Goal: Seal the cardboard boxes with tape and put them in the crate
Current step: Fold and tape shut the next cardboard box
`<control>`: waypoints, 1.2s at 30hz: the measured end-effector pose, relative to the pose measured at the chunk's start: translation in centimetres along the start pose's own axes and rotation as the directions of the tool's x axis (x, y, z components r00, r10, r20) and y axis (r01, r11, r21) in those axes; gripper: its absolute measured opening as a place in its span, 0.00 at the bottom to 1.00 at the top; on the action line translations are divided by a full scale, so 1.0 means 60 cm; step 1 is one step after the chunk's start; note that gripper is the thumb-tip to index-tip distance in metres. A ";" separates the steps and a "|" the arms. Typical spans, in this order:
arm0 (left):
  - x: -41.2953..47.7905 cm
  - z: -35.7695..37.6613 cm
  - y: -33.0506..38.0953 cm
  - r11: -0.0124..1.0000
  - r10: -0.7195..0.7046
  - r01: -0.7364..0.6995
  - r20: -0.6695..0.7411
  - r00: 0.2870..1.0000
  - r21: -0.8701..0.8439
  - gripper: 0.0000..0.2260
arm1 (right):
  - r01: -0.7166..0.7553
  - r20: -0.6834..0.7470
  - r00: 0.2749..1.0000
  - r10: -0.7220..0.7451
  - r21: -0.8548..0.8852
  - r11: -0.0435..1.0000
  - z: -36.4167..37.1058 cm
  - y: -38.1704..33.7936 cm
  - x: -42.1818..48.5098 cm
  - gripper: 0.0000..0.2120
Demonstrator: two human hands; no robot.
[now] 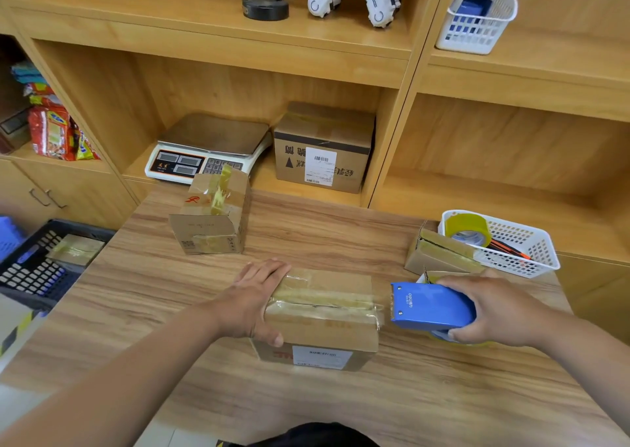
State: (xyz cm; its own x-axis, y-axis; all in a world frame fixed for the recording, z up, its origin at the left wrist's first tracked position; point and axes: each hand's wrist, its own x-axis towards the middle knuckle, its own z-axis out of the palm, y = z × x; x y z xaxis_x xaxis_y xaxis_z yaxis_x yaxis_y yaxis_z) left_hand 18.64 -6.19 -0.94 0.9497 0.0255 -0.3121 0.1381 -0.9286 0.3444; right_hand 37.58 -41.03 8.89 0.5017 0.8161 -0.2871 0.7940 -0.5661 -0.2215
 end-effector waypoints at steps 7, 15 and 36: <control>-0.002 -0.004 0.003 1.000 0.007 -0.007 0.024 1.000 -0.010 0.59 | -0.006 -0.002 1.000 0.006 -0.059 0.998 0.017 0.013 0.013 0.21; -0.005 -0.006 0.007 1.000 0.001 -0.002 0.042 0.999 0.016 0.59 | -0.042 0.022 0.999 0.044 -0.074 0.996 0.062 0.015 0.037 0.25; 0.090 0.027 0.234 0.947 0.200 -0.203 0.041 0.979 0.249 0.59 | -0.189 -0.079 0.976 0.203 0.155 0.970 0.109 -0.017 0.000 0.29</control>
State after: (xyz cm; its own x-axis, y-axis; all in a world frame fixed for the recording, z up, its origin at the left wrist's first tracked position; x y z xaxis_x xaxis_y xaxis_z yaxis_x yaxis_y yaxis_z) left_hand 25.29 -19.71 0.78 0.9459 -0.1755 -0.2729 -0.1325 -0.9767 0.1691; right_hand 34.55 -41.20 3.04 0.6779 0.6909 -0.2511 0.6221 -0.7212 -0.3049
